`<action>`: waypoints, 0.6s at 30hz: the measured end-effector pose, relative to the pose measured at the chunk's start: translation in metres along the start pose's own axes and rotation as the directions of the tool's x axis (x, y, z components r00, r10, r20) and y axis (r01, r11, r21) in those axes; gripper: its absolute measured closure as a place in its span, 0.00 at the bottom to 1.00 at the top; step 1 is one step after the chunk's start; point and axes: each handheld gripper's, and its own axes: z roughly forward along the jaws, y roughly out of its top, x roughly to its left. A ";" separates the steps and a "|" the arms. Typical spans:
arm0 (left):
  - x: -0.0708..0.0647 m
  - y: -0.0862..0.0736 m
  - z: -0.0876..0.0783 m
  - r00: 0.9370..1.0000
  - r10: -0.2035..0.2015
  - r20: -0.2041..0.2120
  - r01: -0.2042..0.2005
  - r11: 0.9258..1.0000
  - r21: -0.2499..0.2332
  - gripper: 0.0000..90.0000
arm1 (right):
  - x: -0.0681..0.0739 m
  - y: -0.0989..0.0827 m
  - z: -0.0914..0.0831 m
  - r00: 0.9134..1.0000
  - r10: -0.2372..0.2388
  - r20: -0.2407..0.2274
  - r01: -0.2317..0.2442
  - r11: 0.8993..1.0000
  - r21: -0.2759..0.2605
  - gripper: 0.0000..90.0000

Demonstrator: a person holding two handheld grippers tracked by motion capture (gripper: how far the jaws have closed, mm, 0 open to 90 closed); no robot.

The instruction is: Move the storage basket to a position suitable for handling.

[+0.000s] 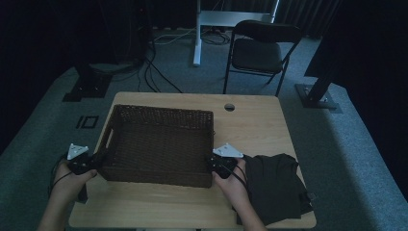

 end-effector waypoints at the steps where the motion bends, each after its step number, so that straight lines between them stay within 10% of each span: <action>1: 0.001 0.000 -0.001 1.000 0.000 -0.002 0.000 1.000 0.001 0.84 | 0.000 0.001 0.001 1.000 0.001 -0.003 -0.001 1.000 0.000 0.67; 11: 0.003 -0.004 -0.005 1.000 0.000 0.019 0.000 1.000 0.000 0.82 | 0.004 -0.001 -0.001 1.000 0.006 -0.012 -0.006 1.000 -0.002 0.66; 18: 0.004 -0.003 -0.001 0.997 0.017 0.076 -0.017 1.000 -0.002 0.56 | -0.004 0.002 -0.001 0.998 -0.019 -0.065 0.017 1.000 -0.025 0.46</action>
